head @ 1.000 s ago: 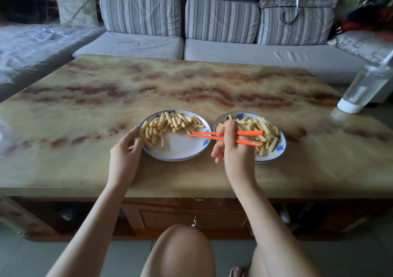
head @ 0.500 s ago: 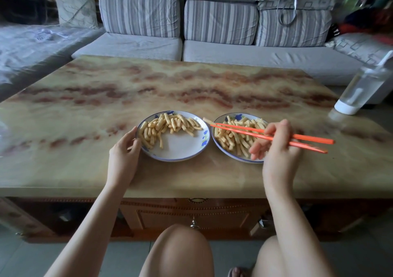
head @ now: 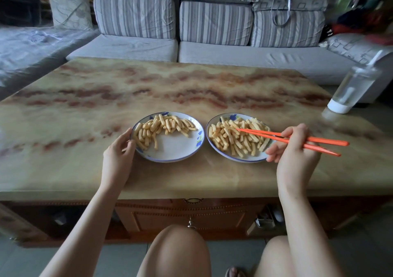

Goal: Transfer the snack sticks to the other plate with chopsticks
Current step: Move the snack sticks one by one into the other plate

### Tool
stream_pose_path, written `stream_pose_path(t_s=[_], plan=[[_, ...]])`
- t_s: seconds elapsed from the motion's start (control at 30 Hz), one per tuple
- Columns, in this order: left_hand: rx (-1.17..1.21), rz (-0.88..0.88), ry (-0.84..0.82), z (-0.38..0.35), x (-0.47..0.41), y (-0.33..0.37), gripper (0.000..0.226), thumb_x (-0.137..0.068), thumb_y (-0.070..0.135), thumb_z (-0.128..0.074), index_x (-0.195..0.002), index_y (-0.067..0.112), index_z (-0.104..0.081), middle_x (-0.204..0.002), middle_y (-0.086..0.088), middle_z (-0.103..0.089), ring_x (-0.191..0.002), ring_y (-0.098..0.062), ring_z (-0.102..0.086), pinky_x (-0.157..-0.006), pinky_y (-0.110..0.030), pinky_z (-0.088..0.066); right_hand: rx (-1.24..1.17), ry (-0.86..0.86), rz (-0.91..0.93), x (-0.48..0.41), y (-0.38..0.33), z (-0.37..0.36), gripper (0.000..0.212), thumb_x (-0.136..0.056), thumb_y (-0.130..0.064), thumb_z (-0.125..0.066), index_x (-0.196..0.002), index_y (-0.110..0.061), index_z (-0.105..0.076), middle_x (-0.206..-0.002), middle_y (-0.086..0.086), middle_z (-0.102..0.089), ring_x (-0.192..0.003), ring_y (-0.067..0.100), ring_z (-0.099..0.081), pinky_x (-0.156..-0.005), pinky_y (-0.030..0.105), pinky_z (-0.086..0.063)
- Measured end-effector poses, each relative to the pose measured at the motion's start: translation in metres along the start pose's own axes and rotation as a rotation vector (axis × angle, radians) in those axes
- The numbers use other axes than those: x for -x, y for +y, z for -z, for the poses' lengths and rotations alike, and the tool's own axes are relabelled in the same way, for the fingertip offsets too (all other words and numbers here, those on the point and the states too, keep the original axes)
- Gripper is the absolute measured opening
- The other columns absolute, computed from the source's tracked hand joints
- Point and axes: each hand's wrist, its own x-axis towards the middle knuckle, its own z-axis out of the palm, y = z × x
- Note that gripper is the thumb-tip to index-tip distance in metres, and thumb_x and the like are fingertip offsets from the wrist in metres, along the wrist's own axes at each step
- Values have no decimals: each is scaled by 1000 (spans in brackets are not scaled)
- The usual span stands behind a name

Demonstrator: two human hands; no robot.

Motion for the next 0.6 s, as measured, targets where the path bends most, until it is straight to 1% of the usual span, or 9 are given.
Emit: stream_pose_path(t_s=[0.07, 0.1, 0.2, 0.23, 0.37, 0.43, 0.5, 0.57, 0.6], plan=[[-1, -3, 1, 0, 0, -1, 39, -94, 14, -50, -132, 16, -56, -122, 2, -62, -102, 3, -48, -71, 2, -31, -20, -1, 5, 1, -2, 0, 36, -104, -24, -33, -76, -7, -48, -43, 12, -50, -33, 20, -47, -37, 16, -33], [1, -2, 0, 0, 0, -1, 39, -94, 14, -50, -132, 16, -56, -122, 2, -62, -102, 3, -48, -71, 3, -30, -35, -3, 6, 2, -3, -1, 36, -104, -24, -33, -74, -10, -48, -42, 11, -49, -33, 20, -47, -37, 17, -33], [3, 0, -5, 0, 0, -1, 39, -94, 14, -50, -132, 17, -56, -124, 2, -62, -103, 4, -48, -78, -6, -32, -77, -41, 15, 5, -7, -7, 35, -104, -22, -33, -73, -13, -47, -41, 9, -48, -34, 19, -46, -37, 17, -33], [4, 1, -6, 0, 0, -1, 39, -94, 14, -50, -132, 17, -56, -124, 2, -62, -103, 4, -48, -78, -5, -32, -89, -70, 16, 7, -8, -10, 36, -104, -21, -32, -73, -13, -47, -41, 8, -47, -34, 18, -45, -38, 17, -33], [-3, -2, -4, 0, -1, -2, 39, -94, 13, -50, -132, 16, -56, -124, 1, -61, -104, 2, -48, -68, 9, -28, -109, -239, -6, 18, -5, -28, 38, -105, -22, -31, -72, -11, -47, -40, 6, -47, -34, 19, -43, -37, 22, -34], [-4, -2, -7, 0, -1, -2, 39, -94, 13, -50, -132, 16, -56, -125, 1, -61, -103, 2, -48, -70, 7, -29, -91, -325, -35, 24, 0, -37, 38, -103, -30, -33, -72, -13, -49, -43, 11, -48, -33, 16, -45, -37, 20, -35], [-4, -2, -10, 0, -1, -1, 39, -94, 14, -50, -133, 17, -56, -125, 1, -61, -103, 3, -48, -78, -3, -32, -64, -390, -42, 29, 6, -46, 39, -100, -34, -34, -73, -11, -50, -48, 23, -49, -34, 14, -46, -38, 19, -34], [-2, -2, -9, 0, -1, -1, 39, -94, 14, -50, -133, 17, -56, -123, 3, -61, -103, 3, -48, -81, -7, -32, -29, -422, -30, 32, 9, -52, 40, -104, -28, -34, -74, -7, -51, -50, 26, -50, -35, 14, -48, -37, 19, -34], [2, -2, -7, 0, -1, -1, 39, -94, 14, -50, -133, 17, -56, -120, 5, -61, -103, 3, -48, -78, -4, -32, -20, -429, -30, 33, 9, -54, 39, -104, -25, -34, -74, -6, -51, -50, 23, -51, -36, 15, -49, -36, 20, -35]])
